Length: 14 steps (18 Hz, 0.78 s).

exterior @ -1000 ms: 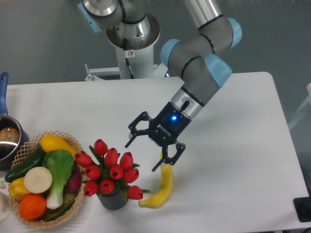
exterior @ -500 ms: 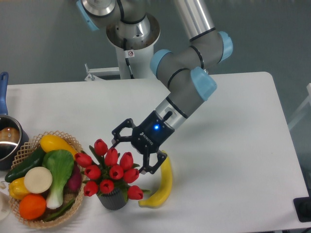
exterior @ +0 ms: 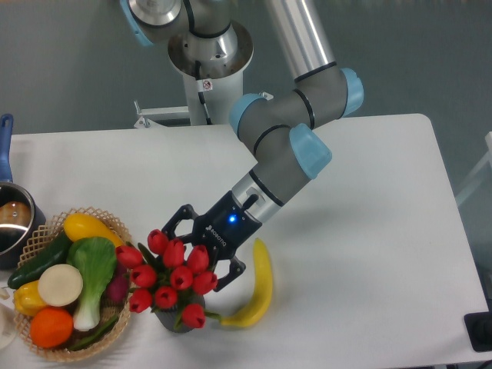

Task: Pick up the flowers from the vase
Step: 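Close the gripper around the tulip stems, then lift the tulip bunch up out of the grey vase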

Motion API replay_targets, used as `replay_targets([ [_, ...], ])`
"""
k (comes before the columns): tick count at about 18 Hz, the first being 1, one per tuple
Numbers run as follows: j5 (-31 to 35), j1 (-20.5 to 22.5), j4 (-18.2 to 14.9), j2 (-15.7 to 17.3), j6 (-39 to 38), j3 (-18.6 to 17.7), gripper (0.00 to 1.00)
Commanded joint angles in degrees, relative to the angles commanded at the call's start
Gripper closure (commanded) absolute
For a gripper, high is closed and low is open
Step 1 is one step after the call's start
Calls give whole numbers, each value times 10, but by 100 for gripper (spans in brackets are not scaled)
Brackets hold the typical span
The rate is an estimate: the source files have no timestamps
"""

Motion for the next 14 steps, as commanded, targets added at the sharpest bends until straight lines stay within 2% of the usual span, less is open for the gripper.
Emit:
replay_targets([
  [1,1,0,0,2,0,-3,86],
  [3,3,1,0,4,0,-4,99],
  [10,-1,7,0,20,-1,-5,100],
  [14,-19,11,-1,56,-7,-28,100],
])
